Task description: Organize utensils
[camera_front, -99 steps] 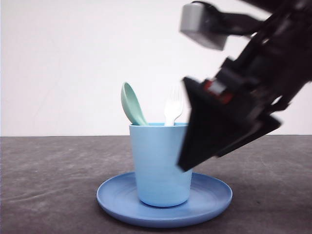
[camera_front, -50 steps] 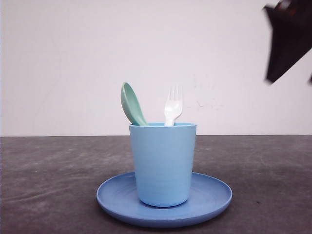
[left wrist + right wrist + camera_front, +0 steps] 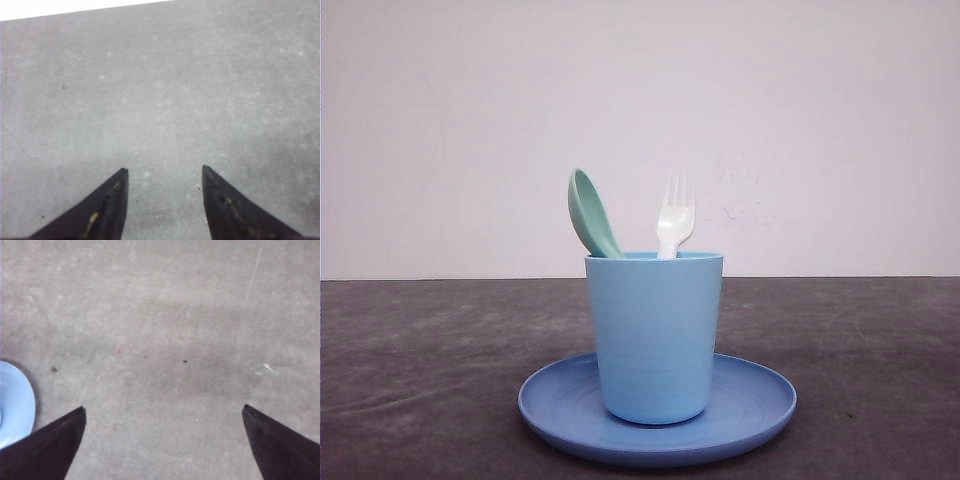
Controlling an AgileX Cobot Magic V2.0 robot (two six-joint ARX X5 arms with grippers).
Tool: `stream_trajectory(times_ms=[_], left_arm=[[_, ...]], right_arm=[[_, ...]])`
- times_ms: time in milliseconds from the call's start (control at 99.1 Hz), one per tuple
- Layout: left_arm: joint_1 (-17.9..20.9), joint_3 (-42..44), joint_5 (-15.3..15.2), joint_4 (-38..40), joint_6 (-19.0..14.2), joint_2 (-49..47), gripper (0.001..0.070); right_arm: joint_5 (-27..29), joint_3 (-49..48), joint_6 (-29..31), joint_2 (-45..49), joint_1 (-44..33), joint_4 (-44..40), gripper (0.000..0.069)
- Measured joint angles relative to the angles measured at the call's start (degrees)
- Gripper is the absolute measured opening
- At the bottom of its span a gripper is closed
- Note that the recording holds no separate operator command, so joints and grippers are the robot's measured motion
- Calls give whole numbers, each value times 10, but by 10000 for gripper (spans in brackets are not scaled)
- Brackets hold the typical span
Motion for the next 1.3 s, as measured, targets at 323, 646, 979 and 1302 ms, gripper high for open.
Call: stream_trajectory(times_ms=[323, 646, 979, 1302], left_arm=[[0, 0, 0, -7, 0, 0, 133], [0, 0, 0, -17, 0, 0, 25], [0, 0, 0, -17, 0, 0, 24], [48, -43, -13, 18, 0, -74, 24]], right_arm=[[1, 0, 0, 0, 0, -2, 389], [4, 0, 0, 0, 0, 2, 20], [4, 0, 0, 0, 0, 45, 17], [4, 0, 0, 0, 0, 108, 17]])
